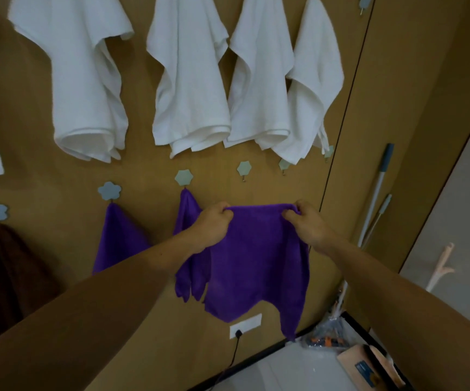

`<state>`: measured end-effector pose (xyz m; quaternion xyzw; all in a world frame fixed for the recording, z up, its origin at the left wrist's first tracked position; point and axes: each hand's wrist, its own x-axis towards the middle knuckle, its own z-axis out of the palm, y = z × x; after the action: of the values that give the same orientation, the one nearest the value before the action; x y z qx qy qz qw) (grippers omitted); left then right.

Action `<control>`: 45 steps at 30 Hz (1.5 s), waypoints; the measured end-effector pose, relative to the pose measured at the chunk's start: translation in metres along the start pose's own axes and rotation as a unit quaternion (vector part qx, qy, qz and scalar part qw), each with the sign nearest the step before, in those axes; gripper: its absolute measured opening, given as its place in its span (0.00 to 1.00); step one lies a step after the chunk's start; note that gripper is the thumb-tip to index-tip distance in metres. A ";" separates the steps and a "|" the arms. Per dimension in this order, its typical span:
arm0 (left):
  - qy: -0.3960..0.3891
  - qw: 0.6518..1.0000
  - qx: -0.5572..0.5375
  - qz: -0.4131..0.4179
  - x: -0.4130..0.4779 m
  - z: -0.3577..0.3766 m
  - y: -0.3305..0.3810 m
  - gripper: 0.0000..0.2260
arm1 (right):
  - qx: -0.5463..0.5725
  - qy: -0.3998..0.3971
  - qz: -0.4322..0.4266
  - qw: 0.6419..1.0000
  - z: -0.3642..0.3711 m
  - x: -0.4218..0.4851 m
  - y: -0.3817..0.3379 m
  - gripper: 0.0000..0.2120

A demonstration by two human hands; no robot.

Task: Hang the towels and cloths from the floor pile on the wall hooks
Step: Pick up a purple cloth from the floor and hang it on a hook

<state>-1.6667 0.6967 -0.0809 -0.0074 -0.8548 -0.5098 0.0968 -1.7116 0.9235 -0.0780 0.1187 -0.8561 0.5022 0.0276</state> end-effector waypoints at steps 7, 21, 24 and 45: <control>0.094 0.995 0.006 0.043 0.045 0.026 -0.005 0.11 | 0.105 -0.076 -0.033 0.991 0.009 0.051 0.005 0.10; 0.269 0.957 0.105 0.030 0.170 0.044 -0.031 0.10 | 0.092 0.029 -0.101 0.990 0.037 0.214 0.035 0.15; 0.319 0.934 0.160 0.029 0.185 0.045 -0.037 0.14 | 0.046 0.055 -0.105 0.992 0.052 0.240 0.037 0.17; 0.076 0.945 0.036 -0.316 0.182 0.072 -0.075 0.12 | -0.136 -0.045 -0.023 0.989 0.085 0.227 0.095 0.13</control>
<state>-1.8645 0.7083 -0.1479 0.3054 -0.8212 -0.4819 -0.0049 -1.9477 0.8547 -0.1628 0.1557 -0.9138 0.3747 0.0164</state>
